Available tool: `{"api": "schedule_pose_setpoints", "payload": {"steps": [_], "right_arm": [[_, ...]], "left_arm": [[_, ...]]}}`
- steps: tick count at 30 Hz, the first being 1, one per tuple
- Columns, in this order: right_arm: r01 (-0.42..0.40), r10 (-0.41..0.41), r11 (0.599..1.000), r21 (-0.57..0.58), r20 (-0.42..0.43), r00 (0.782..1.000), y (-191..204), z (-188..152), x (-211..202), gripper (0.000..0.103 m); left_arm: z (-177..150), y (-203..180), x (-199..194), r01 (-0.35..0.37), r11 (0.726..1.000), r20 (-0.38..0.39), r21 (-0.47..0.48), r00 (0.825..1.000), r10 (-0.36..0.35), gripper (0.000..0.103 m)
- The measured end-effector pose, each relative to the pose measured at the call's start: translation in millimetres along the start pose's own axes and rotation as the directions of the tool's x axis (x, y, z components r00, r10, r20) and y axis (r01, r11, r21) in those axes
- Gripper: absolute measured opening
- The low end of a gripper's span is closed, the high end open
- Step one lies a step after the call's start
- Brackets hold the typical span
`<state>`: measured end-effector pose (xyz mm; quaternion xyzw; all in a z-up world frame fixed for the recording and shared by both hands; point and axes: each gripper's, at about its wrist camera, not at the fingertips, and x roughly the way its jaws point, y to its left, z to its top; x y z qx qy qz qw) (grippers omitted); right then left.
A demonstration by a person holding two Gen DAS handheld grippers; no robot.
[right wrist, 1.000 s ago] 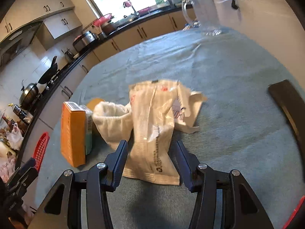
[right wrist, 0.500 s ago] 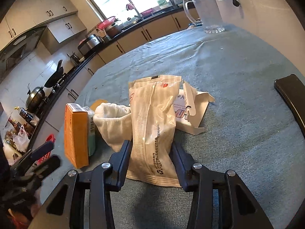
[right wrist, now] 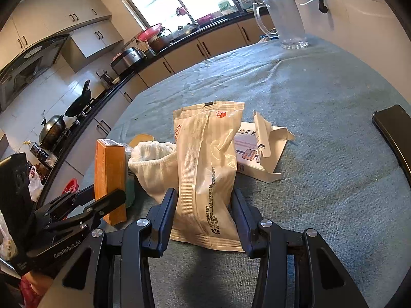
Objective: Collect trash
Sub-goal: 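Grasp the long orange box with the left tool while the right tool grasps the white paper packet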
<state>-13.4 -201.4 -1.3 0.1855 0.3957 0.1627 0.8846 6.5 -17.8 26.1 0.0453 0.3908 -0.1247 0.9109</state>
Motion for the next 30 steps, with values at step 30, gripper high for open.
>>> {"api": "schedule_pose_setpoints", "payload": {"steps": [30], "right_arm": [[-0.101,0.111,0.992,-0.076,0.146,0.983,11.4,-11.4,-28.3,0.047]], "left_arm": [[-35.1,27.7,-42.0,0.071,0.991,0.057,-0.111,0.996,-0.065,0.05]]}}
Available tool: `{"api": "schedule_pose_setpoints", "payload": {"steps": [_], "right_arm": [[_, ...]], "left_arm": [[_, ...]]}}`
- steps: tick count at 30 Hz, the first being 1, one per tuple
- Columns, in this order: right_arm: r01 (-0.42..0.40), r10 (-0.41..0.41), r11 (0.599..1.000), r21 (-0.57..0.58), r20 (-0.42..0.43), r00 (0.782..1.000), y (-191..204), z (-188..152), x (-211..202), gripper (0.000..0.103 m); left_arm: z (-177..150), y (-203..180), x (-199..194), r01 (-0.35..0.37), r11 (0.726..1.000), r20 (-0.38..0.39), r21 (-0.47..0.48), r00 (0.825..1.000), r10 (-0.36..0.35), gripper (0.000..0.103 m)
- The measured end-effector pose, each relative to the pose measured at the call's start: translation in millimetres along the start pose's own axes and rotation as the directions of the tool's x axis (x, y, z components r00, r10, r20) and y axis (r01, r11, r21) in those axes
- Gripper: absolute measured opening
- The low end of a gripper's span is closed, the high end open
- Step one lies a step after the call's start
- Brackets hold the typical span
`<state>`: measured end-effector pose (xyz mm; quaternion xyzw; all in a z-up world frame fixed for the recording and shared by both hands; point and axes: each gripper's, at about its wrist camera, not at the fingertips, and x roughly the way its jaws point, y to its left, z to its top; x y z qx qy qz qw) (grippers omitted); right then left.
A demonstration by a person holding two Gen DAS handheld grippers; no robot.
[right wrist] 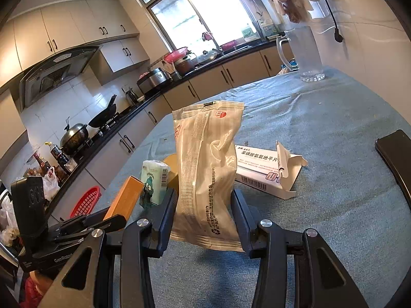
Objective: Collect trash
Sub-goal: 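Grasp the long orange box with the left tool while the right tool grasps the white paper packet, then carry the orange box with the left tool while the right tool carries the packet to the red basket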
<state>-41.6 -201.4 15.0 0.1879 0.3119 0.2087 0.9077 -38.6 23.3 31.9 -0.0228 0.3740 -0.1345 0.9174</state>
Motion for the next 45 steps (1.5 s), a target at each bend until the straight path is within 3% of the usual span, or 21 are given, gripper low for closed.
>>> {"api": "schedule_pose_setpoints", "payload": {"steps": [11,13,30,45], "right_arm": [[-0.003,0.003,1.0,0.0,-0.006,1.0,2.1,1.1,1.8,0.047],[-0.004,0.004,1.0,0.001,-0.005,1.0,2.2,1.6,2.0,0.047],[0.0,0.0,0.998,-0.061,0.0,1.0,27.9,-2.9,-3.1,0.047],[-0.053,0.046,0.99,-0.132,-0.059,0.997,73.9,-14.9,11.7,0.047]], "left_arm": [[5.6,14.6,22.5,0.039,0.997,-0.07,-0.071,0.997,-0.044,0.05],[7.1,16.3,24.3,0.044,0.996,-0.074,-0.08,0.996,-0.05,0.045],[5.9,12.1,-33.4,-0.04,0.998,0.09,-0.038,0.995,0.044,0.045],[-2.9,34.6,-51.4,-0.095,0.994,0.126,-0.058,0.987,0.101,0.045]]}}
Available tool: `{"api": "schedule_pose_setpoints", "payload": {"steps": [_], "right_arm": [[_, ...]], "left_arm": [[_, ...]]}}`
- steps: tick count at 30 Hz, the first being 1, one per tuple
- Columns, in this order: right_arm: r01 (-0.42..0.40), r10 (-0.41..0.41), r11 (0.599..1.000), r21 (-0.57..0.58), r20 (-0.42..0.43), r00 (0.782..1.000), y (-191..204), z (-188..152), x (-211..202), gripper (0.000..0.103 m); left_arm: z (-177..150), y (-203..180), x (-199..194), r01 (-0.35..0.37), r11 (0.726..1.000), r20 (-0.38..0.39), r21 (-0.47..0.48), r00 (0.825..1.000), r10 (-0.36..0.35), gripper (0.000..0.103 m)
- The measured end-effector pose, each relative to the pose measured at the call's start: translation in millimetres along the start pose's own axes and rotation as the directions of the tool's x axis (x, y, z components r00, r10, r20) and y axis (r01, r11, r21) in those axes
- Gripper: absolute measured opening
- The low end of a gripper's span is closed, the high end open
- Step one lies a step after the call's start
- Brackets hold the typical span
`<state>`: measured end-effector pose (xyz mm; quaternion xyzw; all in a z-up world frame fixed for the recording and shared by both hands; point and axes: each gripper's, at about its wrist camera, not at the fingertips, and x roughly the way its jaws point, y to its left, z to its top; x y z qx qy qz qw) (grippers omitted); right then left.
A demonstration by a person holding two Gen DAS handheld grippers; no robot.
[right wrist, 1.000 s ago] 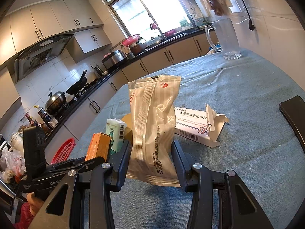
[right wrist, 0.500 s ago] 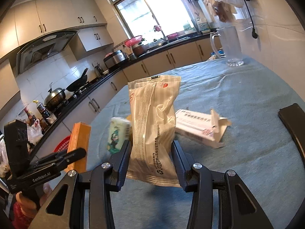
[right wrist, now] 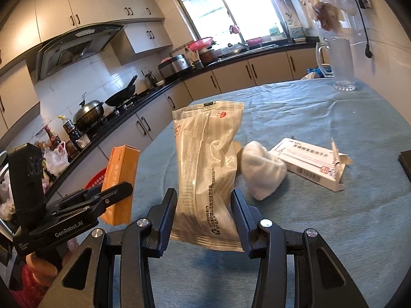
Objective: Collect trash
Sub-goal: 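Carry the orange box with the left tool while the right tool carries the packet to the red basket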
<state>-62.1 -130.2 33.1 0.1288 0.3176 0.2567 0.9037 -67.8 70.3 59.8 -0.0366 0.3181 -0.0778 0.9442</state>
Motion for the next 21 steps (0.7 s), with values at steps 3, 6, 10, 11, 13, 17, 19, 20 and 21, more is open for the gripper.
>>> {"api": "schedule_pose_setpoints", "payload": {"steps": [3,6,10,11,13,17,19,20,21], "right_arm": [[-0.004,0.004,1.0,-0.012,-0.007,1.0,7.0,0.2,3.2,0.047],[-0.009,0.009,1.0,-0.023,-0.014,1.0,15.6,0.1,5.8,0.047],[-0.015,0.014,0.999,-0.039,-0.026,1.0,24.2,0.3,10.4,0.047],[-0.018,0.017,0.999,-0.042,-0.03,0.999,26.5,0.4,11.9,0.047],[-0.021,0.019,0.999,-0.05,-0.035,0.999,31.3,0.5,14.0,0.047],[-0.026,0.023,0.997,-0.07,-0.043,0.999,42.9,1.4,18.6,0.047],[-0.03,0.026,0.996,-0.08,-0.049,0.998,47.6,2.9,21.9,0.047],[-0.034,0.03,0.996,-0.082,-0.053,0.998,49.5,3.1,23.1,0.047],[-0.041,0.036,0.996,-0.085,-0.059,0.998,52.3,3.8,25.1,0.047]], "left_arm": [[-1.7,6.4,-3.3,-0.003,1.0,0.005,-0.011,1.0,0.003,0.045],[-2.3,12.2,-6.5,-0.006,1.0,0.013,-0.022,1.0,0.006,0.045],[-2.8,18.6,-10.0,-0.01,0.999,0.02,-0.035,1.0,0.011,0.045],[-3.1,21.6,-11.3,-0.012,0.999,0.023,-0.042,1.0,0.013,0.045],[-4.1,26.3,-13.2,-0.011,0.999,0.026,-0.05,1.0,0.013,0.045],[-5.9,36.0,-18.3,-0.014,0.998,0.037,-0.068,0.999,0.016,0.045],[-6.7,41.8,-21.1,-0.016,0.997,0.042,-0.078,0.999,0.019,0.045],[-7.1,44.7,-22.7,-0.015,0.996,0.045,-0.084,0.999,0.018,0.045],[-7.5,47.2,-24.1,-0.015,0.996,0.048,-0.089,0.999,0.019,0.045]]}}
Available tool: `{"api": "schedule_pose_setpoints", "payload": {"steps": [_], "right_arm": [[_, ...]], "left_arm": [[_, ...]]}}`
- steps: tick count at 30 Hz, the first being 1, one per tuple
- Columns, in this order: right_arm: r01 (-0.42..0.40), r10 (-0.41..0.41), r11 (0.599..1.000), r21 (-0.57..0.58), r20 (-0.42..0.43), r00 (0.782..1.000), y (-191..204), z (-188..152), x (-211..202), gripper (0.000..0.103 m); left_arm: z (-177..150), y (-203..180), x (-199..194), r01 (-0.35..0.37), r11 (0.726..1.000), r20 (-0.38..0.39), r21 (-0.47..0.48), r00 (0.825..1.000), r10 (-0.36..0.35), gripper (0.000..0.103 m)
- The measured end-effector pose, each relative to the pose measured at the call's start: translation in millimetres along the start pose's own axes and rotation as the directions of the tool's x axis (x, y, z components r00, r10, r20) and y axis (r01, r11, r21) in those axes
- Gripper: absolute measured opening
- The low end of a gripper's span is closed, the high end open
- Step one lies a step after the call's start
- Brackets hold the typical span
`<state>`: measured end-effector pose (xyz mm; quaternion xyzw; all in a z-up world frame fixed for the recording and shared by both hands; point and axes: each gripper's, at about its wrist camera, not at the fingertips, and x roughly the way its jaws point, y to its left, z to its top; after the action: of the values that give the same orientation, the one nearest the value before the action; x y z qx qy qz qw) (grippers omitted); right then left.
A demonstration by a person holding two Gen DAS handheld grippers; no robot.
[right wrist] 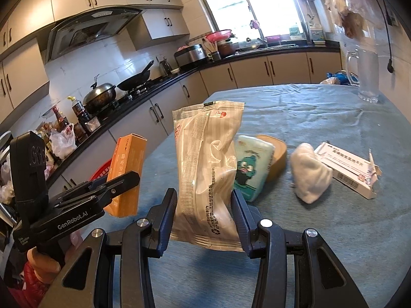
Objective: Collect trash
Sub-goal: 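Carry the orange box with the left tool while the right tool carries the packet to the red basket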
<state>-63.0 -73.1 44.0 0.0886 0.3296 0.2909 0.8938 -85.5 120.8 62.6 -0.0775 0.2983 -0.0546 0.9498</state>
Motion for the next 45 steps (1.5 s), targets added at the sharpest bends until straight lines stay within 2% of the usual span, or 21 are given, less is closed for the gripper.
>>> {"api": "schedule_pose_setpoints", "payload": {"steps": [8,20,29,45], "right_arm": [[-0.025,0.024,0.999,-0.04,-0.028,0.999,26.8,8.3,16.9,0.047],[-0.09,0.08,0.991,-0.1,-0.097,0.992,73.6,18.0,55.9,0.047],[-0.13,0.112,0.984,-0.125,-0.142,0.984,104.7,24.5,83.3,0.047],[-0.213,0.175,0.963,-0.164,-0.22,0.96,163.5,40.5,134.9,0.047]], "left_arm": [[0.9,30.9,-14.2,-0.023,0.998,0.03,-0.055,0.999,0.024,0.045],[3.0,97.7,-36.5,-0.098,0.982,0.071,-0.162,0.991,0.111,0.045],[-2.1,143.3,-41.4,-0.137,0.962,0.069,-0.235,0.985,0.157,0.045],[-11.7,196.3,-47.3,-0.19,0.928,0.042,-0.321,0.976,0.215,0.045]]}}
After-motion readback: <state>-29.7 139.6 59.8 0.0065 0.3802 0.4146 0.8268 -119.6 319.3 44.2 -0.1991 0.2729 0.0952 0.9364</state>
